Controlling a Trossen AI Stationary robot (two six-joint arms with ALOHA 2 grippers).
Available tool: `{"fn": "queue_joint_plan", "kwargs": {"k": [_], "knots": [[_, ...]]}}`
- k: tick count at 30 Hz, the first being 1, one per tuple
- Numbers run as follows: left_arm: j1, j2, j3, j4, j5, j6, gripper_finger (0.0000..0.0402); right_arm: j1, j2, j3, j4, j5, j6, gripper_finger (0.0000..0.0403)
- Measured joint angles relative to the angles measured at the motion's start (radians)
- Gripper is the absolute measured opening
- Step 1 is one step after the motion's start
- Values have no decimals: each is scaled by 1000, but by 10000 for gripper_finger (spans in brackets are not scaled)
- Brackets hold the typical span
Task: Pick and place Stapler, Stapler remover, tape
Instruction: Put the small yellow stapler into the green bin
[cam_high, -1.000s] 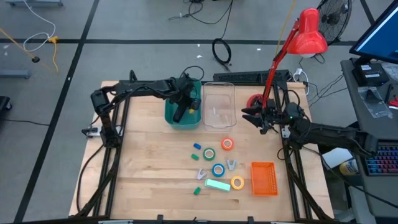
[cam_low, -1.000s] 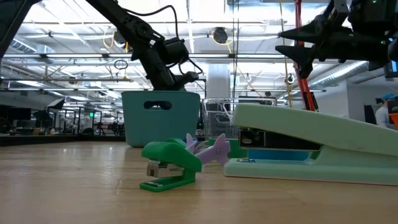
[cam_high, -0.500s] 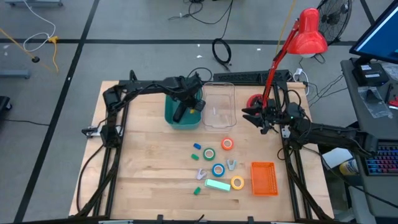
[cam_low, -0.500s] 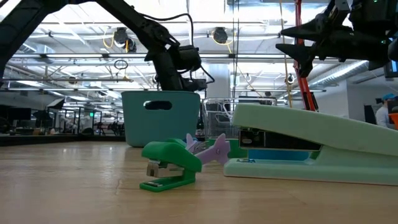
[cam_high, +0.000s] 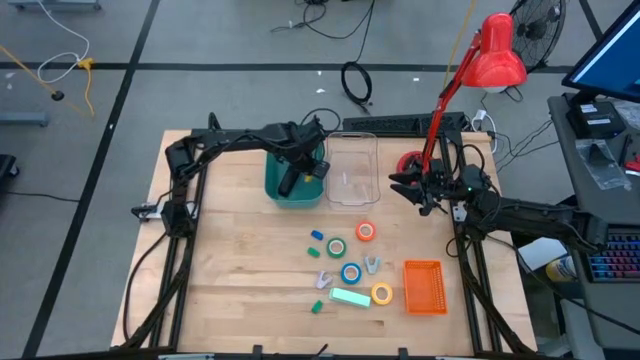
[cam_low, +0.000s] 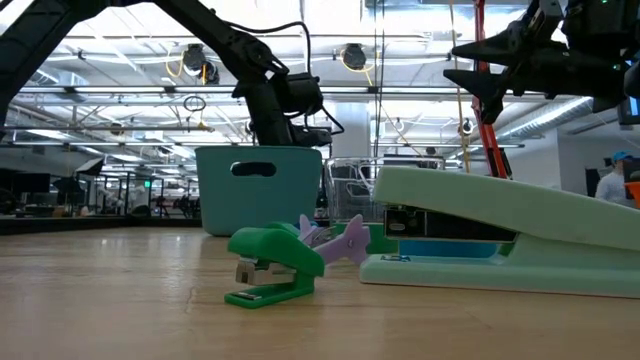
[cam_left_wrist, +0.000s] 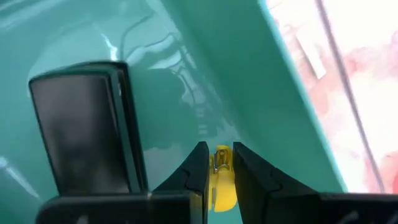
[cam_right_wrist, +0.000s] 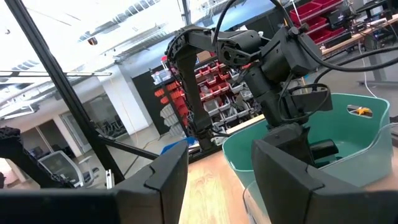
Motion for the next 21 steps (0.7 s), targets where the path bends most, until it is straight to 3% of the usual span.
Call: {"fn": "queue_joint_plan", "kwargs": {"k": [21], "knots": [[-5,42,-1,-3,63,0,80,0,-4,0,24,-1,5,171]]}}
